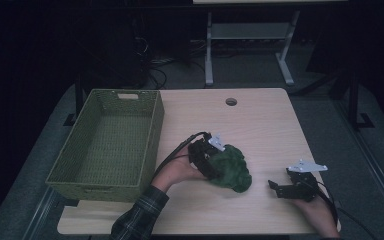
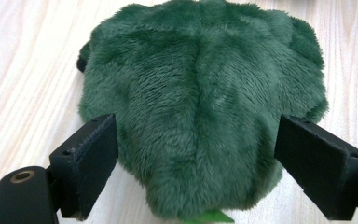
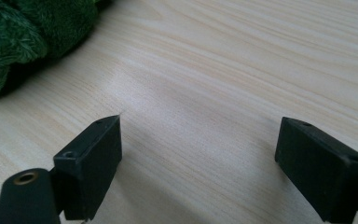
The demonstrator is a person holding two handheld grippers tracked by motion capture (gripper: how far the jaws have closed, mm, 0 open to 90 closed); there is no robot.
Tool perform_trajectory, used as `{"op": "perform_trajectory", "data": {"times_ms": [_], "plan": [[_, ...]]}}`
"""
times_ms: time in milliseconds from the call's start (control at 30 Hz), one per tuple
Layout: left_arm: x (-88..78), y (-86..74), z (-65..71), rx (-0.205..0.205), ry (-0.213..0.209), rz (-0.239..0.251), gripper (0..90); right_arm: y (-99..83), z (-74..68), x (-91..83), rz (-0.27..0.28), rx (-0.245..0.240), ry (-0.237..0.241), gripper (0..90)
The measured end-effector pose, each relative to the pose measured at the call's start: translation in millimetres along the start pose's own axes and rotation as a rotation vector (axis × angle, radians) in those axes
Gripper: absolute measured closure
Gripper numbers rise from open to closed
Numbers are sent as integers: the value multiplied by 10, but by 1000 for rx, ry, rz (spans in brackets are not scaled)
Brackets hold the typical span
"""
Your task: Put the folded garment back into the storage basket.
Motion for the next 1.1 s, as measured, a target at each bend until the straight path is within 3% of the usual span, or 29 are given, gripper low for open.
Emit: {"op": "perform_trajectory", "data": {"times_ms": [100, 400, 833, 967, 1100], "plan": [[60, -25, 1, 14, -21, -13, 127, 0, 0, 0, 0, 0, 0, 143], [301, -84, 7, -8, -61, -58, 127, 1, 3, -1, 1, 1, -2, 147], [431, -139, 36, 15, -47, -123, 130, 1, 4, -1, 2, -1, -2, 147], [424, -136, 49, 20, -41, -132, 166, 1, 4, -1, 2, -1, -2, 147], [399, -123, 64, 23, -46, -130, 276, 3, 2, 1, 1, 3, -3, 148]]}}
Point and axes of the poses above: each handheld gripper's, and its own axes: x roughly forward along the jaws, y roughly out of its top, z roughly to its right, the point moved 9 cm from there along x, roughly forward along the jaws, and after that the axes turned 11 degrees about x, right-handed, at the moved point
